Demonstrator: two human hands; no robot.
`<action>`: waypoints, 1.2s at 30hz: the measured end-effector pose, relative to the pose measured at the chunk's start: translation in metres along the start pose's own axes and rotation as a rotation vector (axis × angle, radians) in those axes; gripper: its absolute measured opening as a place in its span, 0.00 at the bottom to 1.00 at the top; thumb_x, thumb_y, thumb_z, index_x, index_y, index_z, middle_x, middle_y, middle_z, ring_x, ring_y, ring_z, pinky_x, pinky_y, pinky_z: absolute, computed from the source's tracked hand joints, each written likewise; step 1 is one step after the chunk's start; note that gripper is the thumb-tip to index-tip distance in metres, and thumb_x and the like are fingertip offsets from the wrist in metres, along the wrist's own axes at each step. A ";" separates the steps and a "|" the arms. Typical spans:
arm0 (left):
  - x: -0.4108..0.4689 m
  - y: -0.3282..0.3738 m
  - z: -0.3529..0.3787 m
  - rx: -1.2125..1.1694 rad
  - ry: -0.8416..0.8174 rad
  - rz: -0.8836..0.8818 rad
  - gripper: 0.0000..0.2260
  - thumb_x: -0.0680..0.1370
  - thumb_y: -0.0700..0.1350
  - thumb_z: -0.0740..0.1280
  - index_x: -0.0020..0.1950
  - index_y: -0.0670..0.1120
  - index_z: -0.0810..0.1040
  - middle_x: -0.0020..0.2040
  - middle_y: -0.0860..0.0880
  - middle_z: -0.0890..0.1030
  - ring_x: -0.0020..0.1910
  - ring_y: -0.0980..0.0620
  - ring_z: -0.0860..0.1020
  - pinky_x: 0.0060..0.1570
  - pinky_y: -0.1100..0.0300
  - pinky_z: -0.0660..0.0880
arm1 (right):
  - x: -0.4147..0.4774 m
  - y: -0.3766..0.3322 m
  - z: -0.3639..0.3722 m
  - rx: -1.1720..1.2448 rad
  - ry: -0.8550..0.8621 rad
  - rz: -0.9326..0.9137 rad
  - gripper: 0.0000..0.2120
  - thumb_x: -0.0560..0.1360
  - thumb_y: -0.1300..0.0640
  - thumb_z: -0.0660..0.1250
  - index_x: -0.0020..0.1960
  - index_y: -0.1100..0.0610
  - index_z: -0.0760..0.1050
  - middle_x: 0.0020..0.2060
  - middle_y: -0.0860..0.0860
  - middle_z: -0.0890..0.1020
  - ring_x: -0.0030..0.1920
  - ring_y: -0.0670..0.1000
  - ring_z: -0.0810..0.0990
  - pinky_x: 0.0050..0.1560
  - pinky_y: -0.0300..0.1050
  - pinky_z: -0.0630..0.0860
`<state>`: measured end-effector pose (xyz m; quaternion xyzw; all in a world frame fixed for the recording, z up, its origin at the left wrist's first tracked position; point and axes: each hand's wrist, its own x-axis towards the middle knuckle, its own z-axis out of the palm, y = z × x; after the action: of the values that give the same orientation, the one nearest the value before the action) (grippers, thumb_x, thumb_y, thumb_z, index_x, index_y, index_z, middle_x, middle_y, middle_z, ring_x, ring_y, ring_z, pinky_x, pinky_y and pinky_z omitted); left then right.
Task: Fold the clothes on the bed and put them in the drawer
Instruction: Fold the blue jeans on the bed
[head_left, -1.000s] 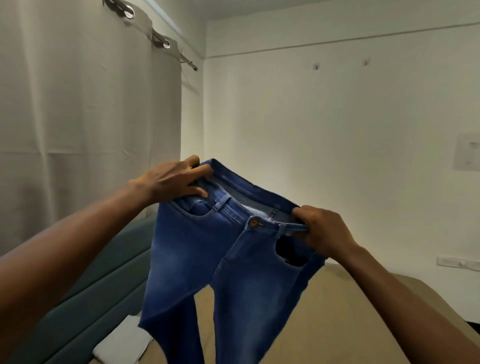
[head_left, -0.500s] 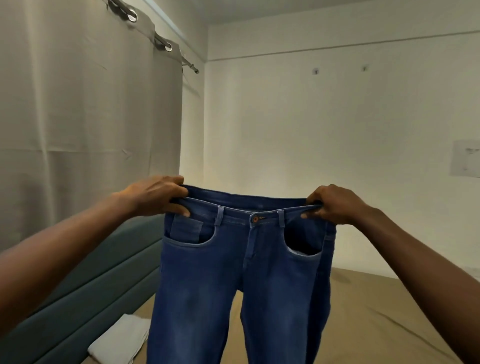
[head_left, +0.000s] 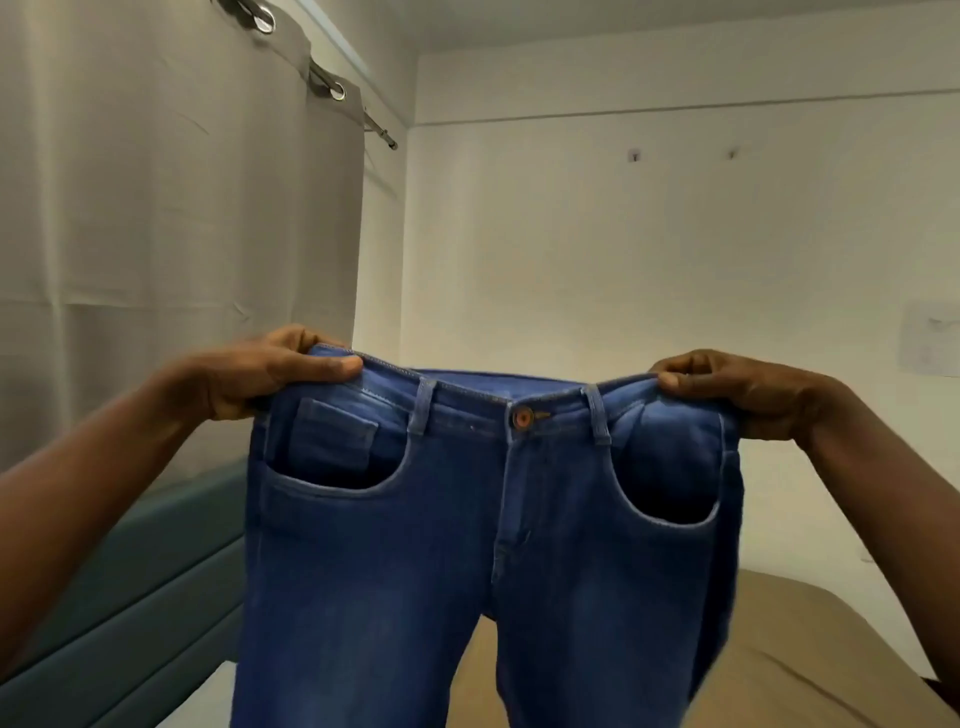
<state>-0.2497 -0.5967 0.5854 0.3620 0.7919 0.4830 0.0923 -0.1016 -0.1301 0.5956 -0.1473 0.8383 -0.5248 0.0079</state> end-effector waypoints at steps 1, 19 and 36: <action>0.009 -0.007 -0.012 -0.032 0.017 -0.018 0.32 0.69 0.60 0.78 0.57 0.33 0.81 0.52 0.34 0.85 0.45 0.39 0.84 0.42 0.51 0.84 | 0.011 -0.001 0.001 0.012 0.052 -0.009 0.14 0.75 0.52 0.73 0.53 0.62 0.82 0.46 0.62 0.84 0.42 0.56 0.84 0.40 0.46 0.83; 0.019 -0.340 0.165 -0.560 0.679 -0.736 0.11 0.79 0.44 0.73 0.42 0.39 0.77 0.41 0.39 0.79 0.32 0.46 0.76 0.32 0.55 0.73 | 0.111 0.290 0.269 0.656 1.000 0.720 0.13 0.72 0.59 0.79 0.46 0.66 0.78 0.47 0.61 0.84 0.47 0.60 0.84 0.54 0.60 0.83; -0.064 -0.284 0.324 -0.310 0.528 -0.462 0.10 0.77 0.40 0.72 0.50 0.56 0.84 0.41 0.56 0.86 0.41 0.60 0.83 0.43 0.63 0.79 | 0.072 0.290 0.427 0.710 0.728 0.347 0.10 0.83 0.61 0.64 0.60 0.62 0.82 0.51 0.59 0.87 0.54 0.60 0.86 0.57 0.50 0.82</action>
<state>-0.1805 -0.4903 0.1691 0.0191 0.7668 0.6400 0.0453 -0.1680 -0.4053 0.1586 0.1965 0.5697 -0.7843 -0.1474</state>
